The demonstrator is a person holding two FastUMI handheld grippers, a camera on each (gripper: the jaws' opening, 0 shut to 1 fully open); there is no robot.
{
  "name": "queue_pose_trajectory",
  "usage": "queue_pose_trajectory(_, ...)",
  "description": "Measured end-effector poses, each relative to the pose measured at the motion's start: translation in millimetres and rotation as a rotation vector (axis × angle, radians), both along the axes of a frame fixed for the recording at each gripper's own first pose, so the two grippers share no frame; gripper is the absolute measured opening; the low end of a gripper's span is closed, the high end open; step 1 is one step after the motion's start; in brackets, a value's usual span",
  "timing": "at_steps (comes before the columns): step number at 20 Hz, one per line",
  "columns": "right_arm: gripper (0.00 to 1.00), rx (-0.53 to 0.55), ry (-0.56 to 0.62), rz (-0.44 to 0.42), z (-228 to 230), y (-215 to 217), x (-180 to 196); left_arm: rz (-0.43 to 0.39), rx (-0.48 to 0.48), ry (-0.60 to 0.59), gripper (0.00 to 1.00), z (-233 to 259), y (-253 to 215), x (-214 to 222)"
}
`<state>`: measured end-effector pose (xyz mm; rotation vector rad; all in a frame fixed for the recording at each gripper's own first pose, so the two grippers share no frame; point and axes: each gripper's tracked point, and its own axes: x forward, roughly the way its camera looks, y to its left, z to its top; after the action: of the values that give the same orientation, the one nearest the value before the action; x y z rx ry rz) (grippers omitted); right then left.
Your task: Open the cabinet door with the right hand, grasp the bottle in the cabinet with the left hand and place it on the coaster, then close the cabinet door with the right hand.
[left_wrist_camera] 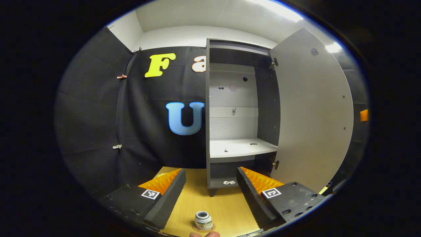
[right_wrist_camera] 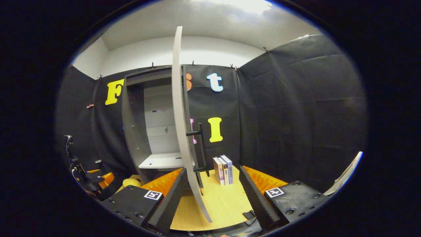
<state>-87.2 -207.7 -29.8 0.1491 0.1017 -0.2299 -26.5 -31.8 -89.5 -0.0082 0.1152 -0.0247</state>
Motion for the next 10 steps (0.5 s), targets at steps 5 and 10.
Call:
queue_pose_trajectory(5,1.00,-0.031,0.017,0.032,4.2,-6.7,28.6,0.005,0.006,-0.020,0.97,18.8,0.6,-0.5)
queue_pose_trajectory(10,0.97,0.004,0.006,0.065,10.1,3.1,41.7,-0.006,0.030,-0.033,0.98,18.3,1.2,-2.1)
